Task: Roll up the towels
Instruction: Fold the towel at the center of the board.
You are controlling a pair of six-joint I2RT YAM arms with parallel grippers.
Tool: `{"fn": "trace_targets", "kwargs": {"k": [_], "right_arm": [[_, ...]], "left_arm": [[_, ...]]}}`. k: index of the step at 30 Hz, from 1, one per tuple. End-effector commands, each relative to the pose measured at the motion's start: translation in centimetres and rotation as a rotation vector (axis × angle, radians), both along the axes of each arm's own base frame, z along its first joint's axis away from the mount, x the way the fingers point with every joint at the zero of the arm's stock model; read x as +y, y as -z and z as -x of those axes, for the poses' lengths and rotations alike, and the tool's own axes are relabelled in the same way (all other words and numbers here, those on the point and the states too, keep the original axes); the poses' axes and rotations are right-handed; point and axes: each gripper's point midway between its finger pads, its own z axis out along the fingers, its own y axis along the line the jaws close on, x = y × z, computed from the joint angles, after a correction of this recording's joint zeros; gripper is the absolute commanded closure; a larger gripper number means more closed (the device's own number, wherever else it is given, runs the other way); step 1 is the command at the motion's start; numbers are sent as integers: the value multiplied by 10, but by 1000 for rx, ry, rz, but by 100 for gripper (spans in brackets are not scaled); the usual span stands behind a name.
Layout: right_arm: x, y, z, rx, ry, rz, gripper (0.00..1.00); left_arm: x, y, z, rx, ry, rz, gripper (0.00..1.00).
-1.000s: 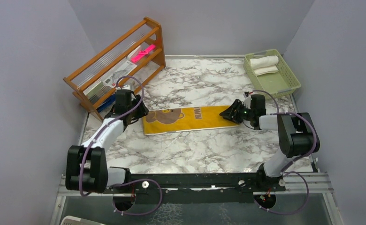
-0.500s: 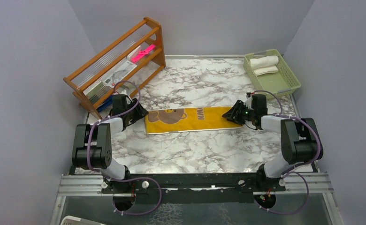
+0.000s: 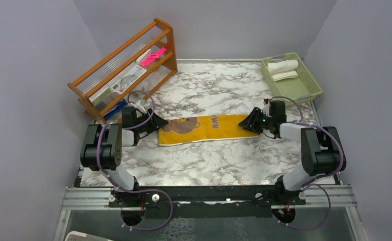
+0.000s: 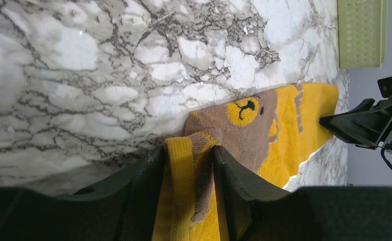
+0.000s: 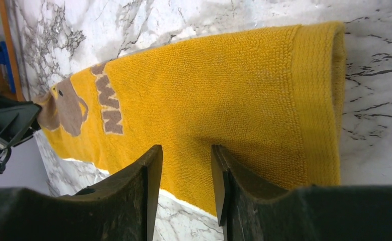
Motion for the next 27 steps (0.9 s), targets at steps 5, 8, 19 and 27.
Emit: {"fn": "trace_targets", "kwargs": {"k": [5,8,19,27], "right_arm": [[-9,4,0,13,4,57,59],[-4,2,1,2,-17,40,59],[11,-3,5,-39,-91,-16,59],[21,-4,9,-49,-138,-64,59]], "left_arm": [[26,29,34,149,-161,-116,54],[33,17,18,92,-181,-151,51],[22,-15,-25,-98,-15,-193,42],[-1,6,-16,-75,169,-93,41]]}}
